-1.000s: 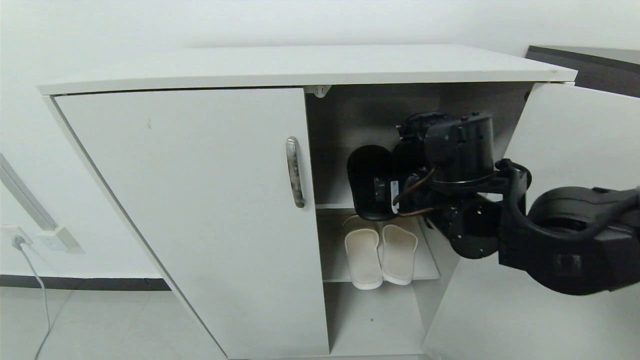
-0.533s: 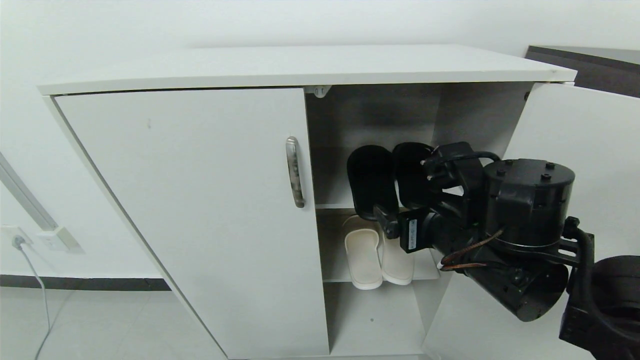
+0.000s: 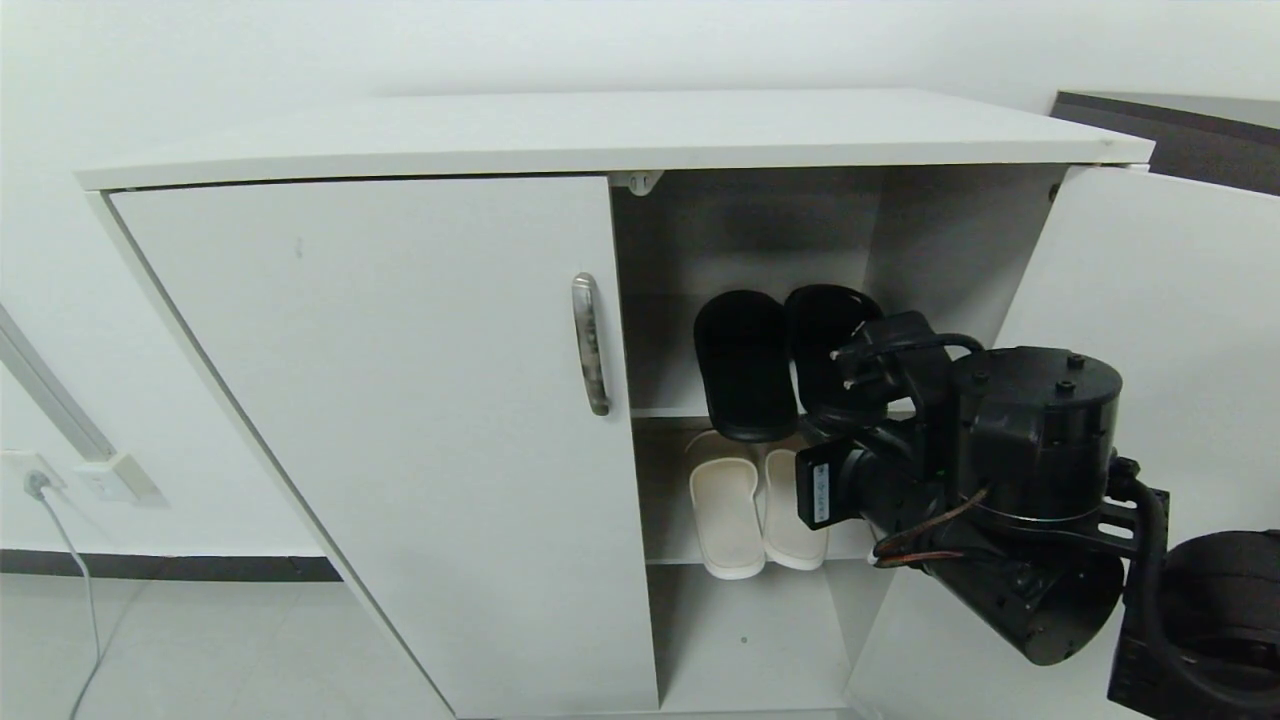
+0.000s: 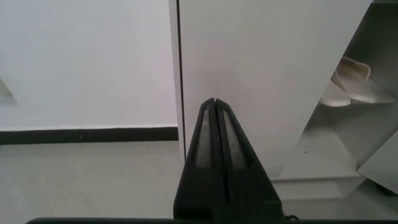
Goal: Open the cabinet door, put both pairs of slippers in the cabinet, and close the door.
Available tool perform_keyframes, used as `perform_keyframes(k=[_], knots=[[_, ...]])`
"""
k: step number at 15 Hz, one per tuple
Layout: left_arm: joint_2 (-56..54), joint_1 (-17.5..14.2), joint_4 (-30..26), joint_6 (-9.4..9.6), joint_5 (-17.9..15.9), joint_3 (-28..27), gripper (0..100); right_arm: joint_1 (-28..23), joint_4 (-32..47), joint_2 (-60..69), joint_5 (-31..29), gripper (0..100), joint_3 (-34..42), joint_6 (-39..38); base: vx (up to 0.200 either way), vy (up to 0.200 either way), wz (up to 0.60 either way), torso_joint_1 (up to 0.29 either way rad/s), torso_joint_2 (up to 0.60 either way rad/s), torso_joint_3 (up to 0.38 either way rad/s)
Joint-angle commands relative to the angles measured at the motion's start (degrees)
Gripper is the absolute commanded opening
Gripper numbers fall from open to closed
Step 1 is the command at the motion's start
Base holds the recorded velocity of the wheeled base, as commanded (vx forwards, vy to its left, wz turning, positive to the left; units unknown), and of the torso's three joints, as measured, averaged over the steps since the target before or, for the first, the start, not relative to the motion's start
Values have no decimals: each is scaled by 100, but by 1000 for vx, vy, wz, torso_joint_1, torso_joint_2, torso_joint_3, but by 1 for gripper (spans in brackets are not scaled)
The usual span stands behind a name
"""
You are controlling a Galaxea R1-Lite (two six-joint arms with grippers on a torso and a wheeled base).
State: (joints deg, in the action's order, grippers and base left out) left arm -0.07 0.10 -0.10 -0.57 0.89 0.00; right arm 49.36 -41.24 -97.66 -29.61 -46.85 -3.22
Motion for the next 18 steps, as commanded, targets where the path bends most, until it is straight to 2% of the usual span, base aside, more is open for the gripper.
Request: perform_keyframes(k=[1,4,18], knots=[[7,-1,1,-4,-1,0,0,3,2,-52,-10,0,53,5,0,0,0,0,0,0],[7,-1,1,-4,-1,0,0,3,2,-25,-1,0,88,14,0,0,0,0,0,0],[7,-1,1,-22,-1,0,0,56,2,-34,-1,0,290,41,-200,0,0,2,3,4]])
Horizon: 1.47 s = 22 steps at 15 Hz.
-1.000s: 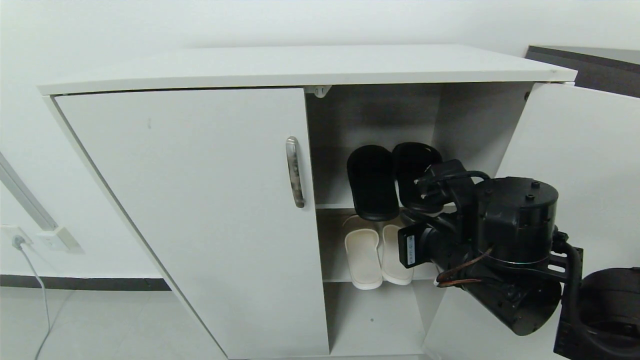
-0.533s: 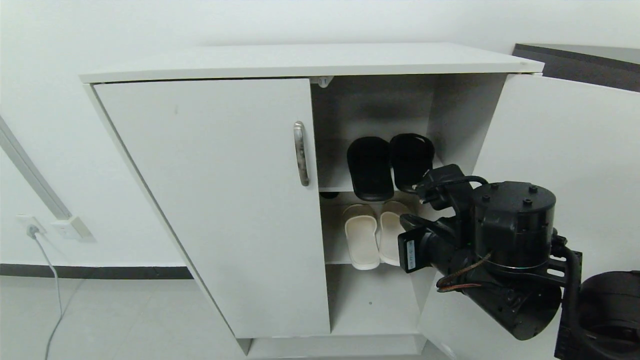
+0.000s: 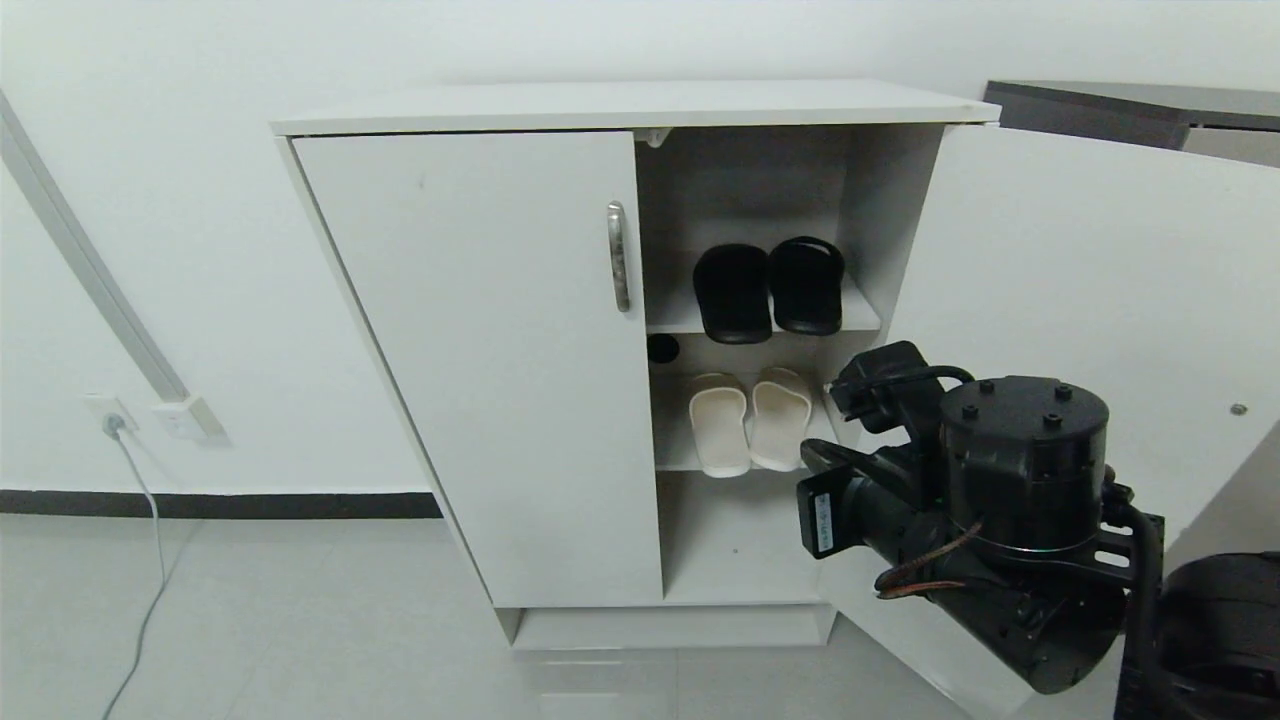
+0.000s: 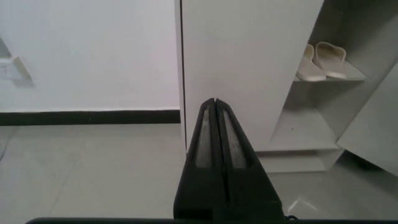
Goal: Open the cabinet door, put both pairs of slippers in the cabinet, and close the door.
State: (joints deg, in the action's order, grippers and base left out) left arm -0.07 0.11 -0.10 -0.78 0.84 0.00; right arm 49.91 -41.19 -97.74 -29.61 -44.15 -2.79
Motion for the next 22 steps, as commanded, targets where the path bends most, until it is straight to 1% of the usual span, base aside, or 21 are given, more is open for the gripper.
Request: perform_keyframes(k=[1,4,22], knots=[[7,-2,1,-1,4,0,0,-7,-12,-34,78,0,74,-2,-200,0,0,2,-2,7],[7,-2,1,-1,4,0,0,-25,-12,-25,122,0,170,59,-200,0,0,2,4,4],[7,-2,1,8,4,0,0,-25,-126,-113,184,0,258,77,0,0,0,0,0,0]])
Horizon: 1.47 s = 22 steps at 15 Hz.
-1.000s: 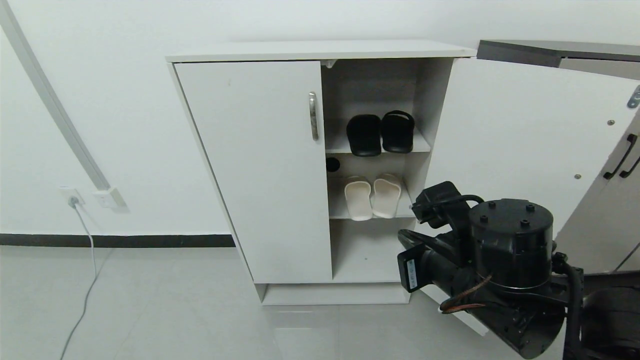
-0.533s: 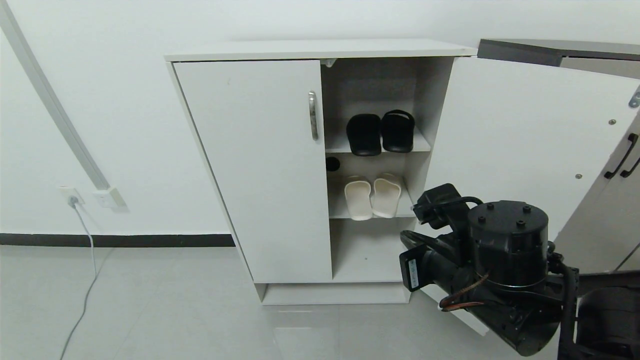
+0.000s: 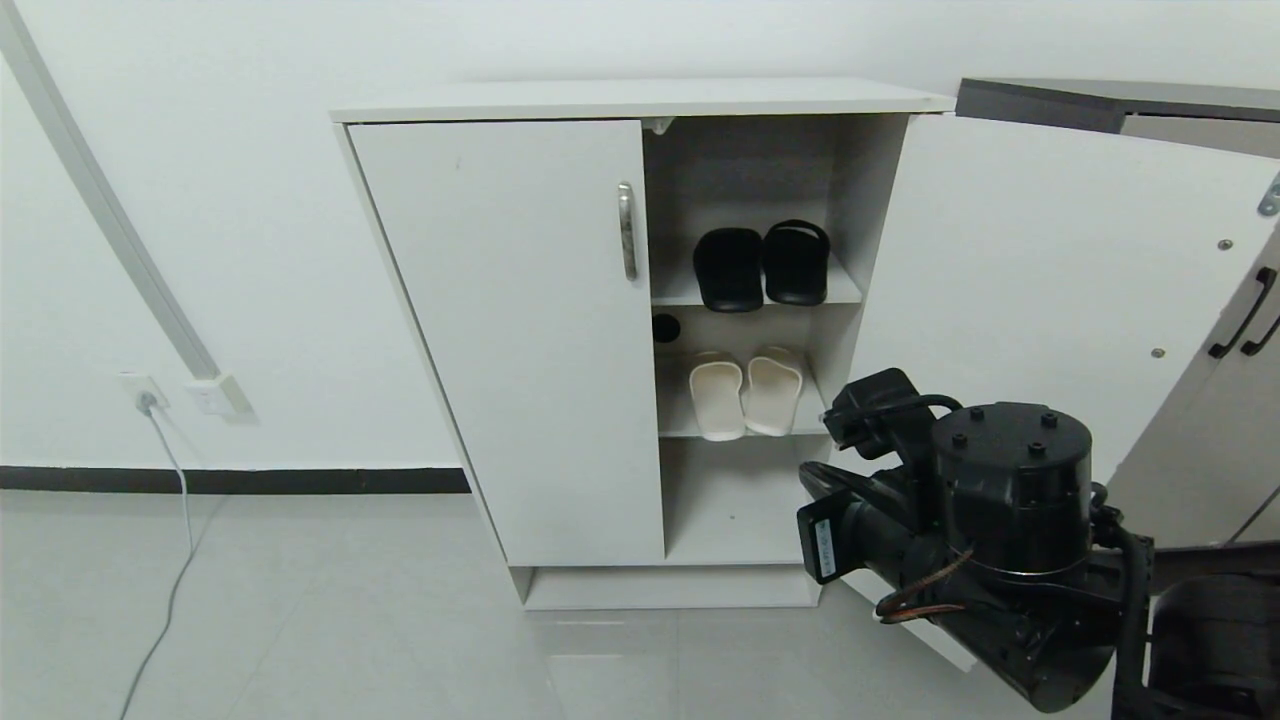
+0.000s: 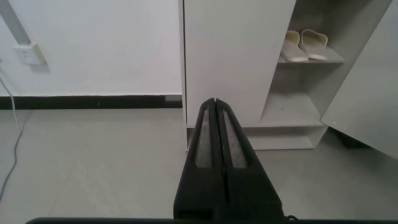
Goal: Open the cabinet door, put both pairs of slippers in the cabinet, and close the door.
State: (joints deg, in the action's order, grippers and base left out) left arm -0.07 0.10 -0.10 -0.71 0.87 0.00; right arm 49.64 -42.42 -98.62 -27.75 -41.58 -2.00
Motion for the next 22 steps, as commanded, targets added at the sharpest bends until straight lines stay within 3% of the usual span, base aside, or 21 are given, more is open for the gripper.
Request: perform_keyframes(k=[1,8,22], knots=[[7,-1,1,0,1,0,0,2,-3,-26,-3,0,-8,-2,0,0,0,0,0,0],[7,-1,1,0,1,0,0,-7,-3,-52,-3,0,-25,-2,0,0,0,1,-107,-161],[7,-1,1,0,1,0,0,-25,-3,-96,-3,0,-17,-2,0,0,0,110,-481,-347]])
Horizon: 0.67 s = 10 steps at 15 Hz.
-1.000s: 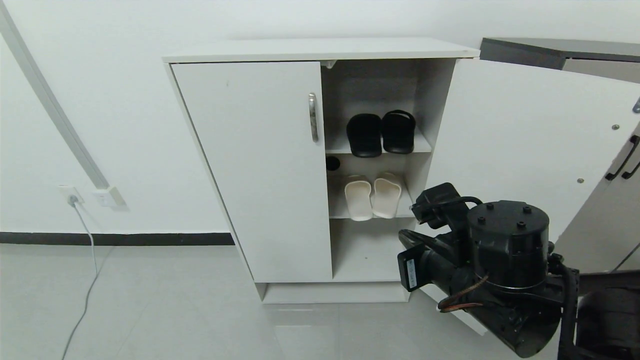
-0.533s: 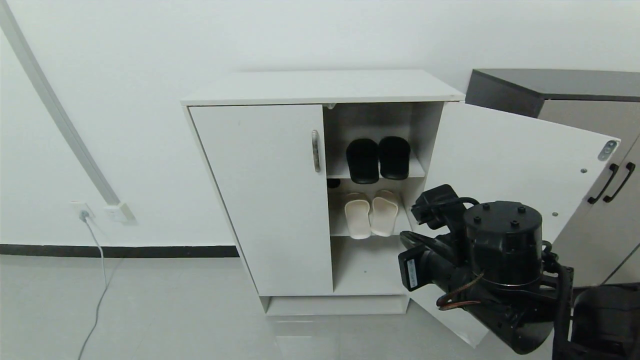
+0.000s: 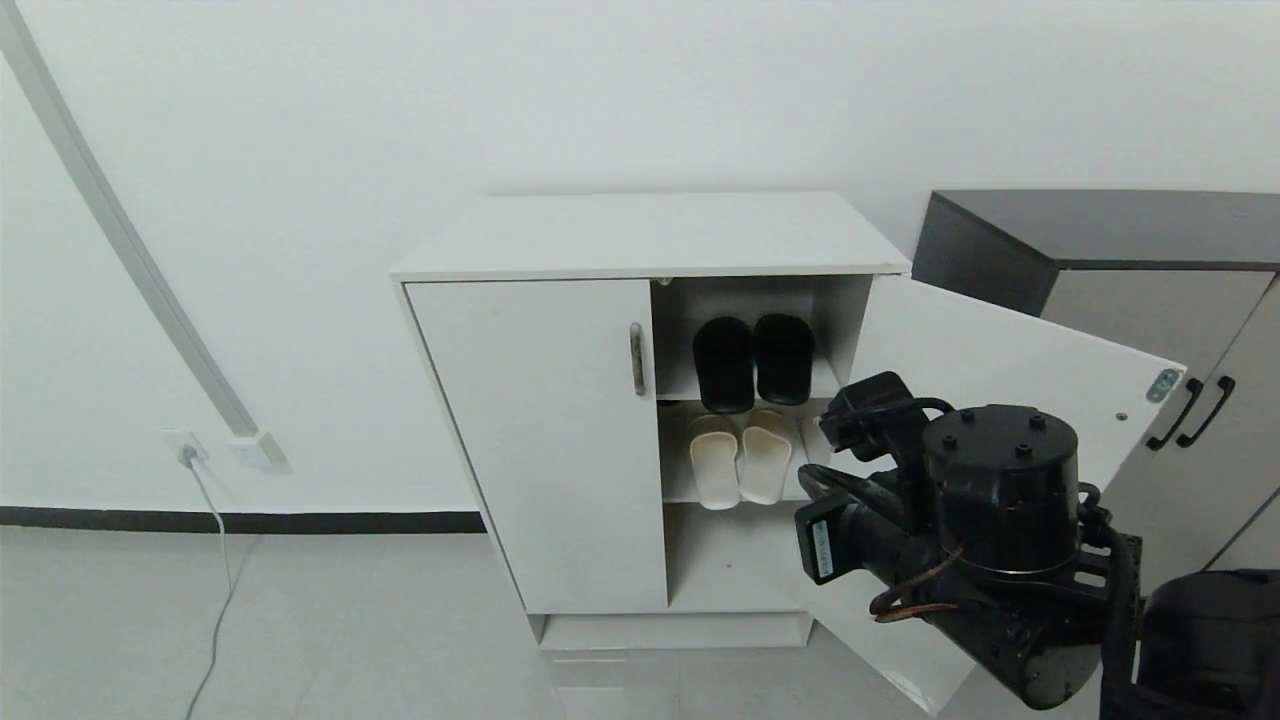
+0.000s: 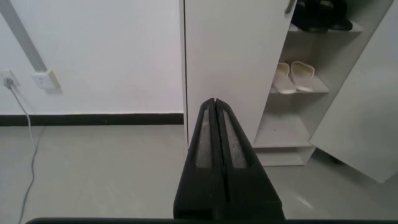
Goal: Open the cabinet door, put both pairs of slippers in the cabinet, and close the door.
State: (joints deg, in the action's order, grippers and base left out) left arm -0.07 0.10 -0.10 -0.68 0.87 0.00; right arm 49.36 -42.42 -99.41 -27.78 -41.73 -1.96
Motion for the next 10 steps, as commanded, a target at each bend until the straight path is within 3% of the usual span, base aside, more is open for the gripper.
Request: perform_keyframes(k=[1,10], knots=[[7,-1,1,-2,1,0,0,3,-3,-17,1,0,-2,-6,0,0,0,188,-486,-320],[7,-1,1,-11,1,0,0,12,-3,-43,1,0,7,3,0,0,0,209,-523,-317]])
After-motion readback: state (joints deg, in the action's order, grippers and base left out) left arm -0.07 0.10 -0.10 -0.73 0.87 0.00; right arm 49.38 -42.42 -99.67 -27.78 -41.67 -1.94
